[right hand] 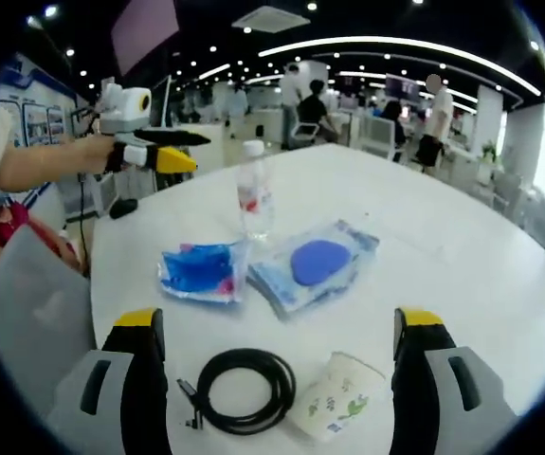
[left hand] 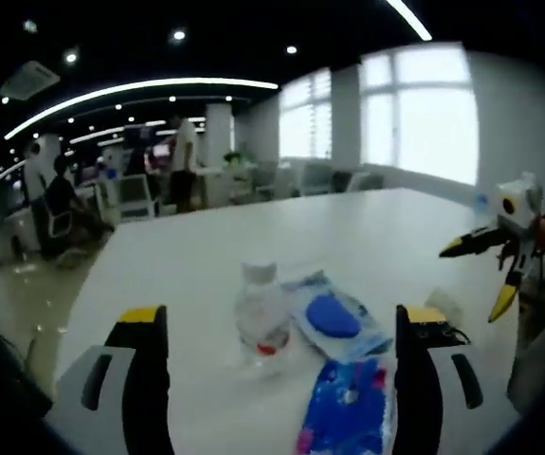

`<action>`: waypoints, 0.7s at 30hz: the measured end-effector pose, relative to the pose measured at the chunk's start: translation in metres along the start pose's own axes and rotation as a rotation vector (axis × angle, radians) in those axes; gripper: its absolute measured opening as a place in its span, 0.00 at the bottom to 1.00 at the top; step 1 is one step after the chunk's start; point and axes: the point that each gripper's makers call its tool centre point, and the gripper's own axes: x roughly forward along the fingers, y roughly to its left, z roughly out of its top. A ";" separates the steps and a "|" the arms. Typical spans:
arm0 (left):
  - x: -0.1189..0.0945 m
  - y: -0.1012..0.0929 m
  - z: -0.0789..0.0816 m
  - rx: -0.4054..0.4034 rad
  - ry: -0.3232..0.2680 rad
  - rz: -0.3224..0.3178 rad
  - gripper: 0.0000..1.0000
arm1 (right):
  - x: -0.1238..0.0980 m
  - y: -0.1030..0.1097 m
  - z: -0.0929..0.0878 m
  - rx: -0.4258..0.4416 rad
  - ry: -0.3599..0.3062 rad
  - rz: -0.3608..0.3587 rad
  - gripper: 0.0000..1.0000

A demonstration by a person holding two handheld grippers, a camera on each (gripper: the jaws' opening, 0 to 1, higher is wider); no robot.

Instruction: Arrange the tabletop items into an orderly group along one side of the table until the central work area is clear of visible clutter.

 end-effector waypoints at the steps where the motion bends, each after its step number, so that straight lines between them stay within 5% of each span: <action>1: 0.001 0.005 -0.003 -0.009 0.002 0.064 0.97 | 0.000 -0.003 0.001 -0.003 -0.003 -0.004 0.99; 7: 0.015 -0.011 -0.010 -0.039 -0.020 0.143 0.92 | 0.004 -0.012 0.003 0.003 -0.020 -0.014 0.99; 21: 0.047 0.001 -0.021 -0.105 -0.033 0.348 0.84 | 0.025 -0.047 0.013 0.015 -0.043 -0.026 0.99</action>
